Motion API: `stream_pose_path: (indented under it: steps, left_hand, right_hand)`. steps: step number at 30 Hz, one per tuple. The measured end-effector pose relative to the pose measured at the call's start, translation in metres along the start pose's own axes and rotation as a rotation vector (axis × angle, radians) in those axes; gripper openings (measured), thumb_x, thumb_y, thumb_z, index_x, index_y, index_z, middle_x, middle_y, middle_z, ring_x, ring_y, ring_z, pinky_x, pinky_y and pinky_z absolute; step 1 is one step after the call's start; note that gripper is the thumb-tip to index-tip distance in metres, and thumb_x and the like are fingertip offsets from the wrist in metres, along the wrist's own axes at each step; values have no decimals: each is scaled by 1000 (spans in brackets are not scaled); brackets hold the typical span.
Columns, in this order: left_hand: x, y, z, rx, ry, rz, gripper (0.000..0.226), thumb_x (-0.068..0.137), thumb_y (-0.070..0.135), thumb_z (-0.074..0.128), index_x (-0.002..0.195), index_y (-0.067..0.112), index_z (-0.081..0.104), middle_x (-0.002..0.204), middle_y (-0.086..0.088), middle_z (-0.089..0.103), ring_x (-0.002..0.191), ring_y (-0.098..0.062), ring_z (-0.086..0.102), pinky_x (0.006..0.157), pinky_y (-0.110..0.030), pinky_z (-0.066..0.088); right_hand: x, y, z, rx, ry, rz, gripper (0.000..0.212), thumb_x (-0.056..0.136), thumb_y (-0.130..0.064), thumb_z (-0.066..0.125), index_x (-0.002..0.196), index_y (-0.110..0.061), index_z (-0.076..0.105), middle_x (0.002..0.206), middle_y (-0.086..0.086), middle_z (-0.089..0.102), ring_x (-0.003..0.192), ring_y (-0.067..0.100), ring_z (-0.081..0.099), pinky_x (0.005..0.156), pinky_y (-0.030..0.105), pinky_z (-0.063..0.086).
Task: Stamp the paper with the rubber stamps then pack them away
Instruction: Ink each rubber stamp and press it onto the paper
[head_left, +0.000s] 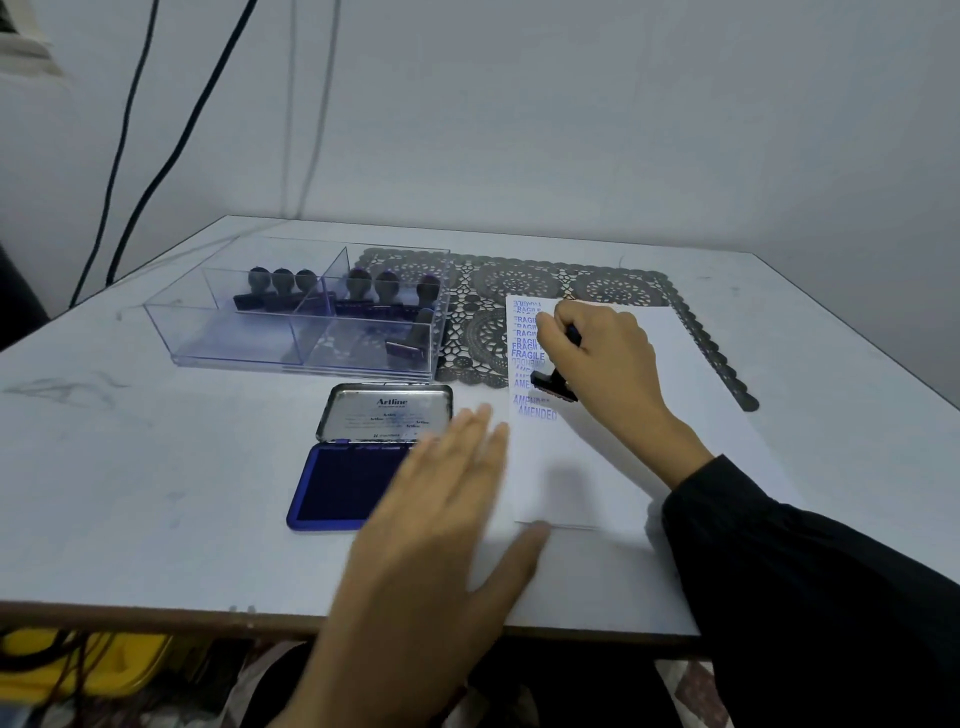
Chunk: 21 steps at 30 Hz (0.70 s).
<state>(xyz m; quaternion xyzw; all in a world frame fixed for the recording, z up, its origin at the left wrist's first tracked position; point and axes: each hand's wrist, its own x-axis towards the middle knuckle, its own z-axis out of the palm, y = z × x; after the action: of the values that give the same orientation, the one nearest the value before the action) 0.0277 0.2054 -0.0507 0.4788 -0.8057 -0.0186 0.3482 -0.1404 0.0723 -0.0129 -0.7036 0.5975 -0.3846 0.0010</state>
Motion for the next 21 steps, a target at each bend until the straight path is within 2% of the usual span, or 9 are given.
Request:
stream_pose_path:
  steps: [2, 4, 6, 8, 9, 11, 14, 17, 21]
  left_hand:
    - [-4, -20, -20, -48, 39, -110, 70, 85, 61, 42, 144, 23, 42, 150, 17, 28, 138, 14, 12, 113, -14, 9]
    - [-7, -45, -38, -84, 58, -226, 75, 76, 71, 41, 142, 36, 40, 146, 30, 22, 133, 23, 5, 111, -6, 6]
    - [-10, -72, -52, -90, 70, -332, 81, 70, 79, 39, 141, 41, 39, 146, 31, 24, 138, 12, 15, 116, -20, 13]
    - [-11, -97, -65, -54, 62, -429, 84, 69, 82, 37, 142, 40, 39, 150, 21, 30, 140, -9, 28, 116, -42, 24]
    - [-11, -108, -69, -36, 46, -461, 83, 71, 82, 35, 143, 40, 39, 150, 16, 33, 140, -15, 31, 113, -49, 28]
    - [-14, -127, -72, -11, 3, -490, 81, 73, 80, 30, 142, 38, 40, 150, 9, 37, 140, -18, 32, 112, -51, 28]
    - [-21, -141, -68, 18, -78, -465, 78, 77, 76, 23, 140, 36, 43, 149, 12, 38, 139, -9, 29, 116, -38, 21]
    - [-22, -142, -65, 34, -116, -422, 71, 80, 71, 21, 137, 37, 47, 147, 19, 37, 133, 6, 25, 112, -23, 11]
    - [-21, -141, -65, 70, -125, -409, 62, 84, 64, 27, 136, 38, 48, 148, 21, 33, 130, 12, 20, 110, -19, 8]
  right_hand:
    - [-2, -5, 2, 7, -14, -7, 41, 91, -26, 48, 58, -16, 26, 51, 0, 30, 54, 19, 26, 51, 31, 20]
    - [-5, -13, 4, 19, -24, -30, 43, 91, -27, 48, 56, -17, 25, 48, -1, 28, 51, 17, 25, 50, 30, 19]
    - [-8, -23, 5, 41, -30, -72, 45, 93, -27, 48, 55, -19, 24, 47, -2, 26, 49, 15, 23, 48, 29, 18]
    - [-13, -36, 7, 85, -50, -118, 44, 94, -28, 47, 56, -19, 27, 48, -2, 29, 49, 14, 24, 48, 30, 20]
    - [-16, -44, 9, 107, -67, -135, 43, 95, -29, 47, 57, -18, 30, 49, -2, 33, 49, 13, 26, 48, 30, 23]
    - [-21, -59, 15, 139, -104, -166, 39, 95, -31, 45, 59, -17, 35, 52, 0, 40, 51, 14, 33, 49, 30, 28]
    - [-25, -82, 28, 179, -149, -239, 40, 94, -31, 47, 58, -17, 36, 49, -1, 40, 50, 16, 40, 50, 30, 31]
    - [-25, -100, 41, 184, -212, -302, 41, 92, -29, 49, 56, -16, 34, 48, 0, 38, 50, 19, 41, 47, 28, 28]
    - [-25, -113, 52, 210, -293, -357, 43, 90, -26, 51, 54, -19, 28, 48, -1, 32, 46, 14, 31, 47, 28, 28]
